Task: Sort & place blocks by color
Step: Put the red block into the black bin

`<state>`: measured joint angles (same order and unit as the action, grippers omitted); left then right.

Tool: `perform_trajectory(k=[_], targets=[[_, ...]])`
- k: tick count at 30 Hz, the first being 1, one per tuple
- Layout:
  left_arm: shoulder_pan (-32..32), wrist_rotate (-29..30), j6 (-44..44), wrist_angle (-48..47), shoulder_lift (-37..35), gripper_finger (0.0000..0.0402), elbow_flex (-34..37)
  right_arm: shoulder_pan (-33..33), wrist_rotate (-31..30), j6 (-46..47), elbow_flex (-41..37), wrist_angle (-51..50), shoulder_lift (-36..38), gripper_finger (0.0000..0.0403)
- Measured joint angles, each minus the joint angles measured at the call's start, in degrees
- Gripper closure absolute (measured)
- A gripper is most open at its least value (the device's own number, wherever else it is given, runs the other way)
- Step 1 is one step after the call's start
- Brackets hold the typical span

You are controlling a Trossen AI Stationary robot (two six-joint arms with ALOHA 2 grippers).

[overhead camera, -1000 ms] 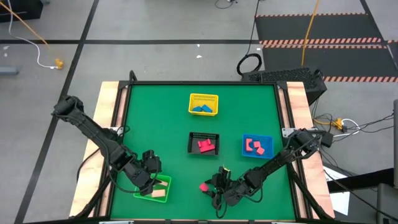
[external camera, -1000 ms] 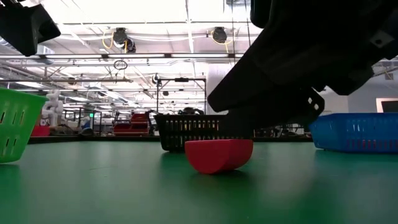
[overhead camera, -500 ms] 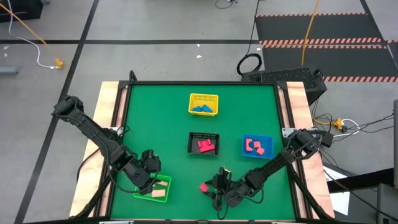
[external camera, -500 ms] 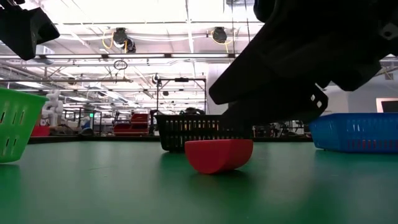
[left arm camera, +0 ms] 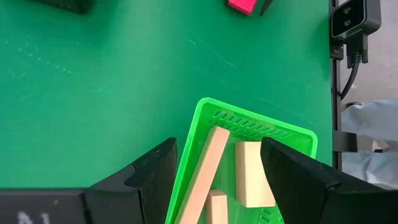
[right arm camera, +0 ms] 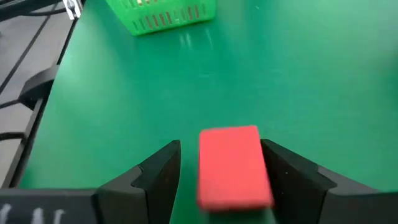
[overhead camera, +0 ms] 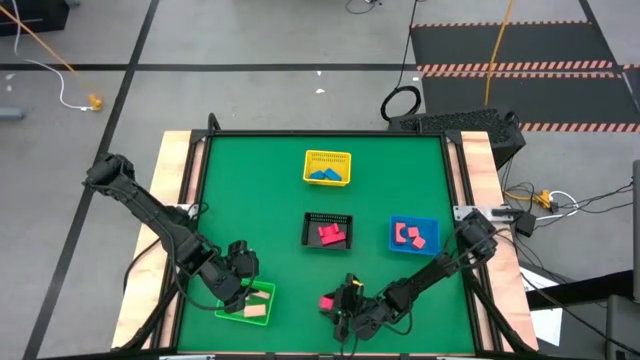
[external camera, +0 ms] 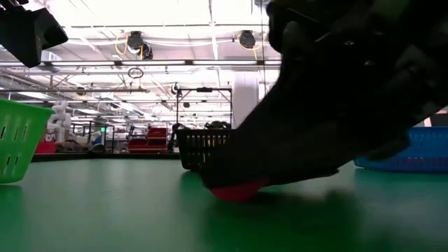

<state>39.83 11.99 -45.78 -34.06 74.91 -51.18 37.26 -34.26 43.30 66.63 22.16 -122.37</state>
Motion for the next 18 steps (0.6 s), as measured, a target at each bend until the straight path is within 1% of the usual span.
perform_trajectory(k=[3, 7, 10, 14, 18], targets=[[0.0, 0.0, 1.1, 0.0, 0.0, 0.0170, 0.0, -0.3, -1.4, -0.9, 2.6, 0.1, -2.1, 0.0193], [0.0, 0.0, 2.3, 0.0, 0.0, 0.0170, 0.0, -0.7, -2.5, -0.7, 3.9, 0.0, -2.9, 0.0199], [0.0, 0.0, 3.3, 0.0, 0.0, 0.0170, 0.0, -1.0, -2.5, 0.7, 3.9, -0.7, -2.9, 0.0227], [0.0, 0.0, 4.1, 0.0, 0.0, 0.0170, 0.0, -1.2, -1.6, 4.0, 4.0, -3.0, -2.7, 0.0288], [0.0, 0.0, 4.1, 0.0, 0.0, 0.0170, 0.0, -1.2, -1.6, 5.6, 4.0, -3.5, -2.7, 0.0289]])
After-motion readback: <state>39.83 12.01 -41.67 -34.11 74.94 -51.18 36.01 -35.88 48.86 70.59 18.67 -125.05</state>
